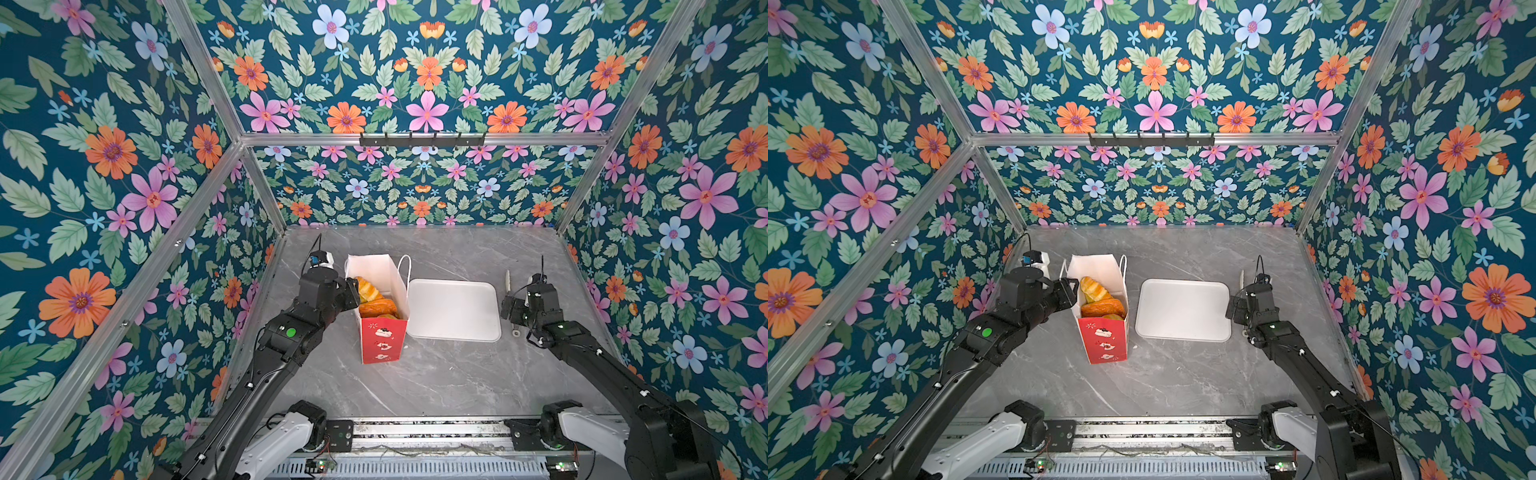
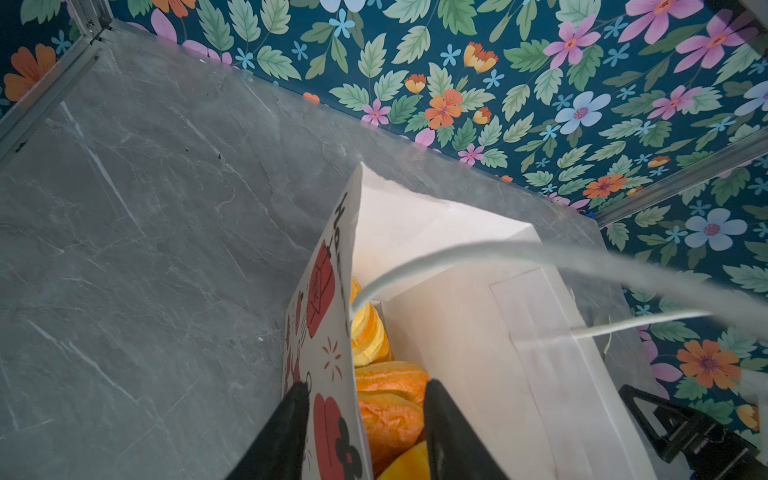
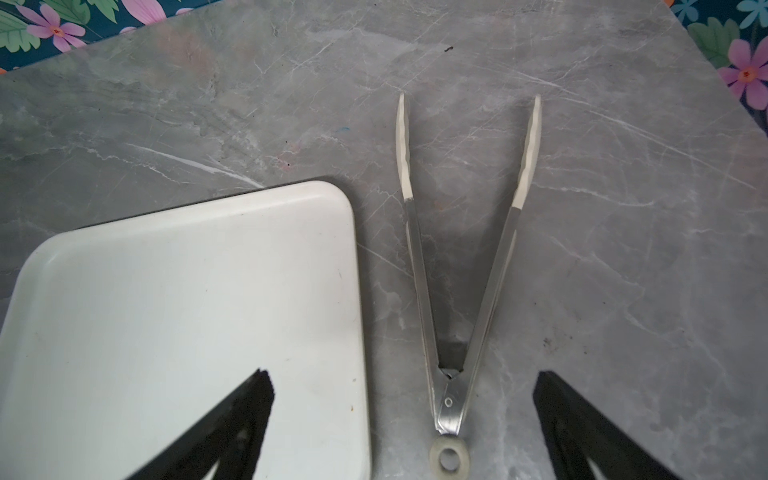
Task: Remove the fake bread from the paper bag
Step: 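Grasp the paper bag's rim with the left gripper while right moves over tongs, then tip the bag toward the tray with left gripper while right grasps tongs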
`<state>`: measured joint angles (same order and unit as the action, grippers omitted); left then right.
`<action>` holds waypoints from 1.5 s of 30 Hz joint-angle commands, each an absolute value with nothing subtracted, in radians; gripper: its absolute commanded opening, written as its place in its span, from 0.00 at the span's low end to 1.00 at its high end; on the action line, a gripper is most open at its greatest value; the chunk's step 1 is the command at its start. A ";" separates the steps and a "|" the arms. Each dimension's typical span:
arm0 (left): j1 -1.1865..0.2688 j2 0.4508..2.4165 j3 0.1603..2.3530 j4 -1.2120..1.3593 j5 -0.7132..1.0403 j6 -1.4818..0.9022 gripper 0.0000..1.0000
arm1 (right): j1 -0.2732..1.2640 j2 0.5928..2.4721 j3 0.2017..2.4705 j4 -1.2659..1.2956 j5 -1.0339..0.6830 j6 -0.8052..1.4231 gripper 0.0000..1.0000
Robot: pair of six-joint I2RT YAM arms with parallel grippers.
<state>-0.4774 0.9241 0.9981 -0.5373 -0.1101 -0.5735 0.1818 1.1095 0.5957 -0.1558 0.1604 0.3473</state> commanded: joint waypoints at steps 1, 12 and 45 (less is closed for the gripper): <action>-0.490 0.934 1.014 -0.541 -0.170 -0.585 0.36 | 0.183 1.116 0.605 -0.154 0.160 0.347 0.99; -0.511 0.973 1.038 -0.564 -0.209 -0.586 0.13 | 0.183 1.122 0.611 -0.161 0.155 0.347 0.99; -0.490 1.535 1.598 -0.480 -0.294 -0.214 0.00 | 0.168 1.111 0.650 -0.259 0.182 0.366 0.99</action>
<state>-0.4900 1.5097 1.5826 -0.5446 -0.3172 -0.2558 0.1757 1.1172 0.6395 -0.2256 0.1680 0.3481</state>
